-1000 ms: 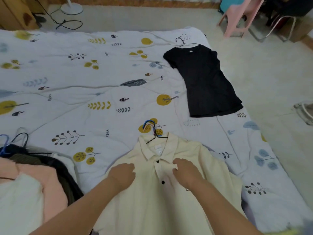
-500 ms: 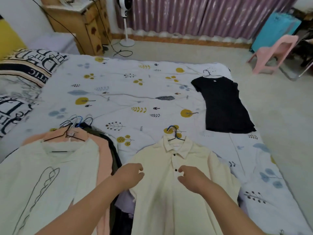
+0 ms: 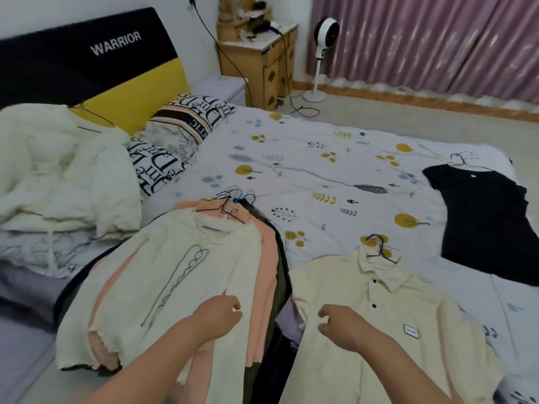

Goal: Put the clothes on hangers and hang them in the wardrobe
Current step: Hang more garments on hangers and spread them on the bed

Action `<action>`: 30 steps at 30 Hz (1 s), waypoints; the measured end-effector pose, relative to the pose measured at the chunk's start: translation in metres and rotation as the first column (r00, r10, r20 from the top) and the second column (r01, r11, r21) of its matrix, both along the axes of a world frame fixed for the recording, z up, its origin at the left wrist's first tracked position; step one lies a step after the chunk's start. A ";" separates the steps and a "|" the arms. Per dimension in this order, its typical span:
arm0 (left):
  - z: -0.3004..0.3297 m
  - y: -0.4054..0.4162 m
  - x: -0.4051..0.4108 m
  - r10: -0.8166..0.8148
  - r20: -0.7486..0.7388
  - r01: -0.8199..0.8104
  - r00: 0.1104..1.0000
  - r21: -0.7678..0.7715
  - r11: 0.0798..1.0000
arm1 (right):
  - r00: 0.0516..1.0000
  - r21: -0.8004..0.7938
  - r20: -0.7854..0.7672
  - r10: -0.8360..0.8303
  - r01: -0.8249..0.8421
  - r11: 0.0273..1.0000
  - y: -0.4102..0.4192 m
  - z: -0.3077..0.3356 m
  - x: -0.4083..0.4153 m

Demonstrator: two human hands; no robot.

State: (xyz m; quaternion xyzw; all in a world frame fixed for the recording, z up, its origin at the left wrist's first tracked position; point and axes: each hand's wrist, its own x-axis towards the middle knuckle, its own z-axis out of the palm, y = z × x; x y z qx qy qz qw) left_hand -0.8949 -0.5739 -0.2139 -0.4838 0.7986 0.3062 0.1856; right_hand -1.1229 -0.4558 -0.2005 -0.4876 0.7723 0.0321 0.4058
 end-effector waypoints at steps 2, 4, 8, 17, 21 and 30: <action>0.002 -0.008 0.020 0.037 0.005 -0.037 0.999 -0.011 0.999 | 0.999 0.004 -0.008 0.038 -0.038 0.999 -0.019 -0.001 0.017; 0.003 -0.018 0.039 0.056 0.022 -0.055 0.998 -0.037 0.998 | 0.998 0.042 -0.010 0.062 -0.062 0.997 -0.038 -0.005 0.036; -0.003 -0.052 0.077 0.068 0.042 -0.065 0.997 -0.057 0.996 | 0.999 0.007 0.005 0.042 -0.042 0.999 -0.076 -0.023 0.070; -0.036 -0.199 0.145 -0.054 0.086 0.059 0.995 -0.057 0.997 | 0.995 -0.017 -0.049 -0.091 0.090 0.996 -0.189 -0.066 0.146; -0.065 -0.262 0.161 -0.123 0.111 0.132 0.986 -0.072 0.989 | 0.986 -0.023 -0.113 -0.123 0.121 0.992 -0.234 -0.095 0.167; -0.167 -0.339 0.159 -0.193 0.287 0.259 0.938 -0.212 0.942 | 0.916 -0.121 -0.328 -0.232 0.203 0.972 -0.326 -0.170 0.152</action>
